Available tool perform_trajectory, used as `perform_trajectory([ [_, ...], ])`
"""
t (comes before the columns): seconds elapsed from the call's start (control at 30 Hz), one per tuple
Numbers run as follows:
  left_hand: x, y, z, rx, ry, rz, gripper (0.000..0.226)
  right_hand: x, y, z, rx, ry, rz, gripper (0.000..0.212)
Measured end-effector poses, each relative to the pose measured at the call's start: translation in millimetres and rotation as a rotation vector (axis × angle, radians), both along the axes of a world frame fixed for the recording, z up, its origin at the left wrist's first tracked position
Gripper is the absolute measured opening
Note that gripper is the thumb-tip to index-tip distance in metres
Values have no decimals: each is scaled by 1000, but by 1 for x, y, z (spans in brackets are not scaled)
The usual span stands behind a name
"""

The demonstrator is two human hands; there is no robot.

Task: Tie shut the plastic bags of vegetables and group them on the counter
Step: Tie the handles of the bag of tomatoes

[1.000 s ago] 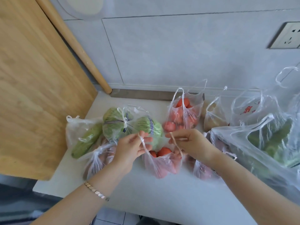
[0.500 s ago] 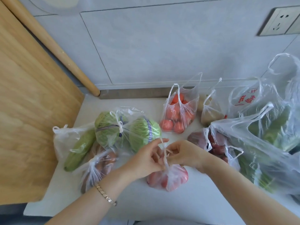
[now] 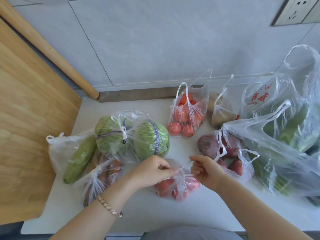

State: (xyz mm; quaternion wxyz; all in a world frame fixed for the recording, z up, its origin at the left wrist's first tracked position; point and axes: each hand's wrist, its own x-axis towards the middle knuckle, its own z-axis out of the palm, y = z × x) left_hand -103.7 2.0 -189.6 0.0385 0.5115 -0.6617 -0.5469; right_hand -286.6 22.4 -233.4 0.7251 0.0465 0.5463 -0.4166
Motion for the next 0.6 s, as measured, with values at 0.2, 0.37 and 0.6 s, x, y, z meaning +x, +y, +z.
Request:
perform_trajectory([
  [0.2,32,-2,-24,224,354,216,27,-9,3,-7,1,199,117,32],
  [0.37,41,12,-49,207,146,335,14,-2,24,-31,83,352,127,29],
  [0.6,15,15,-52,-346,-631,-469,101,5,35,-28,-582,1308,1419,109],
])
